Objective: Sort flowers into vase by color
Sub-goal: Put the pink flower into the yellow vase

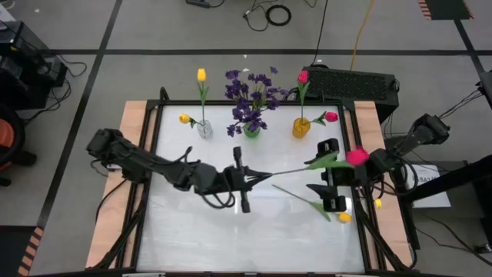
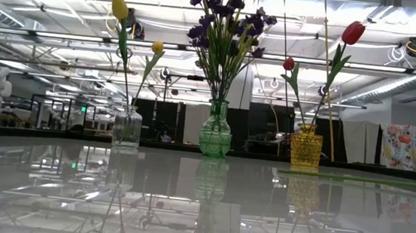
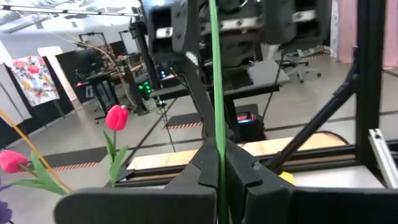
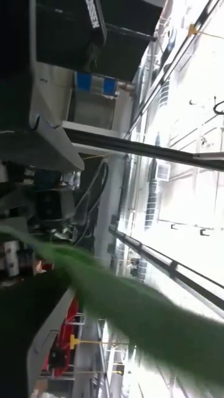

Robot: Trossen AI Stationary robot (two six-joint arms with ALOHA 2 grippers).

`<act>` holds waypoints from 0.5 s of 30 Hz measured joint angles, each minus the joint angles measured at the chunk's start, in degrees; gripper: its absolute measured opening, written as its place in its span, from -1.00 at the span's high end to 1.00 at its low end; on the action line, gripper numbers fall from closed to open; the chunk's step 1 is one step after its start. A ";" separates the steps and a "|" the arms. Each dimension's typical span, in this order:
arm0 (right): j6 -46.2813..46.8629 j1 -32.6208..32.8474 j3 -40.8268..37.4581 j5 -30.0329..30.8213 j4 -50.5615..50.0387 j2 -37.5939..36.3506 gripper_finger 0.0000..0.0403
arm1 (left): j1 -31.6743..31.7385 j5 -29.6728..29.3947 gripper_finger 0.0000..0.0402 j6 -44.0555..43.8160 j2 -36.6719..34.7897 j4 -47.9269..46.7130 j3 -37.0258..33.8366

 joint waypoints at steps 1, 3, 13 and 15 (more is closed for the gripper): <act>-0.42 0.00 0.42 -0.02 -0.02 0.31 -0.26 | 0.44 0.28 0.98 -0.01 0.40 0.52 0.00; -1.31 0.00 0.79 0.00 -0.31 0.59 -0.21 | 1.11 0.37 0.98 -0.09 0.72 0.81 0.00; -1.29 0.00 0.82 0.48 -1.63 0.64 0.51 | 1.33 0.53 0.98 0.21 0.82 1.35 0.00; -1.30 0.00 0.82 0.48 -1.62 0.64 0.67 | 1.33 0.53 0.98 0.30 0.82 1.35 0.00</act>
